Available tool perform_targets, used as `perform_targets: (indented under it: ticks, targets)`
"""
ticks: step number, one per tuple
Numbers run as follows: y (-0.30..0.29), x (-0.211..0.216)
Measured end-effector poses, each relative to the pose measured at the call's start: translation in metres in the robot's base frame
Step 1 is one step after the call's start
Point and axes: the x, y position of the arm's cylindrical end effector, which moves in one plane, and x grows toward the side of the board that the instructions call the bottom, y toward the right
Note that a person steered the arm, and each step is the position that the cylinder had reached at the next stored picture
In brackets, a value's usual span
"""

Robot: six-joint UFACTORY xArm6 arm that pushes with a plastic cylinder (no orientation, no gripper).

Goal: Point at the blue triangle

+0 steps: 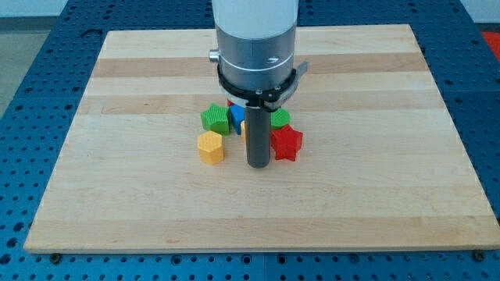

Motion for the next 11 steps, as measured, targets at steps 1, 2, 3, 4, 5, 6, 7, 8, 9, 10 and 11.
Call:
perform_targets:
  ticks: [1,2,3,4,5,6,7,8,9,10,11]
  targets:
    - [0.0,-0.015]
    - [0.0,-0.027]
    - [0.0,-0.032]
    - [0.0,-0.012]
    - [0.002,0.019]
    - [0.013,0.043]
    - [0.058,0.047]
    - [0.117,0.032]
    - [0.129,-0.014]
    - [0.129,-0.067]
    - [0.128,-0.11]
